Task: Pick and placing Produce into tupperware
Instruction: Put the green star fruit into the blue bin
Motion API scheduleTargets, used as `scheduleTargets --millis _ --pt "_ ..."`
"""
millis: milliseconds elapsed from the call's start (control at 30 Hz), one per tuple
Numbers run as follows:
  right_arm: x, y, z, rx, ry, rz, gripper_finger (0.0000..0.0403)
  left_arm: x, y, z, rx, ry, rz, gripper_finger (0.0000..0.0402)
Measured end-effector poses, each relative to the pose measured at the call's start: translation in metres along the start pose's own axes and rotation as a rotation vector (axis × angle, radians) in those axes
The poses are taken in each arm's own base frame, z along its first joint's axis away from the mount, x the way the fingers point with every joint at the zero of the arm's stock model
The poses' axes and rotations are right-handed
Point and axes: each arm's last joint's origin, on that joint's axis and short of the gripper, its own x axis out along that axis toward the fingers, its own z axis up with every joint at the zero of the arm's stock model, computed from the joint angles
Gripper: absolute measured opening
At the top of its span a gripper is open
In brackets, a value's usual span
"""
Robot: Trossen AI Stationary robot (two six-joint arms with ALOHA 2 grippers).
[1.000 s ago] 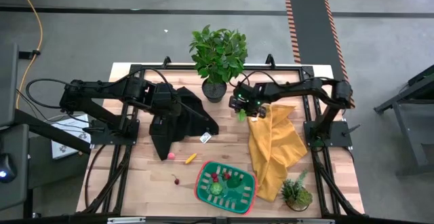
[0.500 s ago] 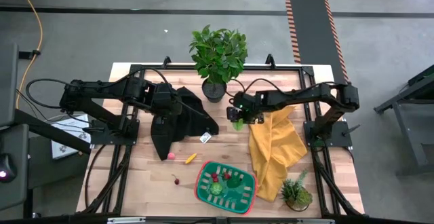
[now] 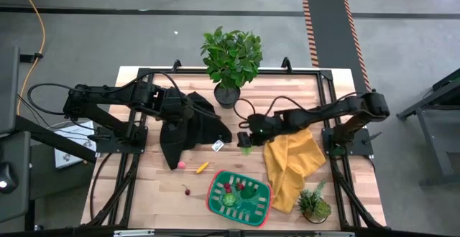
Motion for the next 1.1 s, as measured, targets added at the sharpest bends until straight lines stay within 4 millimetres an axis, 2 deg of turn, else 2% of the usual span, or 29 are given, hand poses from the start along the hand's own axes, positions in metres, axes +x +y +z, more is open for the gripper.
scheduleTargets --millis 400,667,833,1100 --pt "-0.006 0.04 -0.04 -0.297 -0.007 0.339 0.0205 0.0 -0.002 0.0 -0.19 0.015 -0.053 0.0005" --pt "-0.011 0.054 -0.066 -0.524 0.051 0.503 0.0205 -0.001 -0.007 0.004 -0.283 0.026 -0.212 0.0005" --pt "-0.016 0.061 -0.082 -0.657 0.071 0.6 0.0205 -0.001 -0.009 0.01 -0.312 -0.019 -0.244 0.0005" --pt "-0.023 0.071 -0.094 -0.809 0.077 0.755 0.0205 -0.002 -0.011 0.015 -0.33 -0.073 -0.271 0.0005"
